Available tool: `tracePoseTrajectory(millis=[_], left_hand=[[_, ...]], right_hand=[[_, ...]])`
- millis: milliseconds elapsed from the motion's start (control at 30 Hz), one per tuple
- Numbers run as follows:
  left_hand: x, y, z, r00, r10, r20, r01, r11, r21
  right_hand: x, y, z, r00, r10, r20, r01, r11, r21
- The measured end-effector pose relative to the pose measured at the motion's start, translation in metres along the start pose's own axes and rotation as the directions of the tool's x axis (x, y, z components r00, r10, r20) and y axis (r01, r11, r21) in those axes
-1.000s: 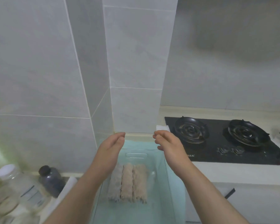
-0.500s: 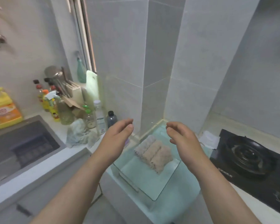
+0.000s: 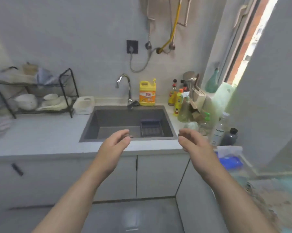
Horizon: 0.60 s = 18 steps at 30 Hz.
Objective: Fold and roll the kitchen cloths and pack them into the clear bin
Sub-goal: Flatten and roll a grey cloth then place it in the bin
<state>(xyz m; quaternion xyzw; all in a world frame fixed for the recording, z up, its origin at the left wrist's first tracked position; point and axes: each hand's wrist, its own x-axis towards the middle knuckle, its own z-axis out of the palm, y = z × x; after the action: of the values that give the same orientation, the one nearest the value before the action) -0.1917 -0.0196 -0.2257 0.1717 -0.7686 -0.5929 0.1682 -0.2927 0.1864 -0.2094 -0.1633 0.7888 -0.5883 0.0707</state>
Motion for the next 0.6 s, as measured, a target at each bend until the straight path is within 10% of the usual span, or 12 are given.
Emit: tracePoseTrajectory(millis=[233, 600], left_hand=[[-0.011, -0.055, -0.189, 0.933, -0.163, -0.321, 0.135, 0.985, -0.107], [0.033, -0.109, -0.381, 0.854, -0.199, -0.48, 0.148, 0.979, -0.141]], right_hand=[[0.037, -0.045, 0.198, 0.926, -0.073, 0.371, 0.098, 0.994, -0.05], [0.09, -0.106, 0.423, 0.827, -0.1, 0.553, 0.105, 0.994, 0.023]])
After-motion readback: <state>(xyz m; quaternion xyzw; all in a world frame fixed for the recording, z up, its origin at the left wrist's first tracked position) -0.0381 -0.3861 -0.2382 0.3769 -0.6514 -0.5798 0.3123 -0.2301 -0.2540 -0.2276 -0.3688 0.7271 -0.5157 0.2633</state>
